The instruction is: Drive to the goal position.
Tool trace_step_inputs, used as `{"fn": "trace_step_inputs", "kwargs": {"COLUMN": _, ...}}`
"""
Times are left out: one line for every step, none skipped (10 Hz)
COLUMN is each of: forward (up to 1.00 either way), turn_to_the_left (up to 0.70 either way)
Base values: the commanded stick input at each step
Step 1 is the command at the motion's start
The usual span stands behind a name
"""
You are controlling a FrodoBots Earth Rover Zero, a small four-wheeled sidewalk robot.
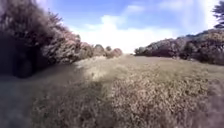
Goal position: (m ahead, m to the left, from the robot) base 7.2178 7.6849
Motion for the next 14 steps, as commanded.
{"fn": "trace_step_inputs", "kwargs": {"forward": 0.7, "turn_to_the_left": 0.0}}
{"fn": "trace_step_inputs", "kwargs": {"forward": 0.7, "turn_to_the_left": 0.0}}
{"fn": "trace_step_inputs", "kwargs": {"forward": 0.7, "turn_to_the_left": 0.0}}
{"fn": "trace_step_inputs", "kwargs": {"forward": 0.7, "turn_to_the_left": 0.0}}
{"fn": "trace_step_inputs", "kwargs": {"forward": 0.7, "turn_to_the_left": 0.0}}
{"fn": "trace_step_inputs", "kwargs": {"forward": 0.7, "turn_to_the_left": 0.0}}
{"fn": "trace_step_inputs", "kwargs": {"forward": 0.7, "turn_to_the_left": 0.0}}
{"fn": "trace_step_inputs", "kwargs": {"forward": 0.7, "turn_to_the_left": 0.0}}
{"fn": "trace_step_inputs", "kwargs": {"forward": 0.7, "turn_to_the_left": 0.0}}
{"fn": "trace_step_inputs", "kwargs": {"forward": 0.7, "turn_to_the_left": 0.0}}
{"fn": "trace_step_inputs", "kwargs": {"forward": 0.7, "turn_to_the_left": 0.0}}
{"fn": "trace_step_inputs", "kwargs": {"forward": 0.7, "turn_to_the_left": 0.0}}
{"fn": "trace_step_inputs", "kwargs": {"forward": 0.7, "turn_to_the_left": 0.0}}
{"fn": "trace_step_inputs", "kwargs": {"forward": 0.7, "turn_to_the_left": 0.0}}
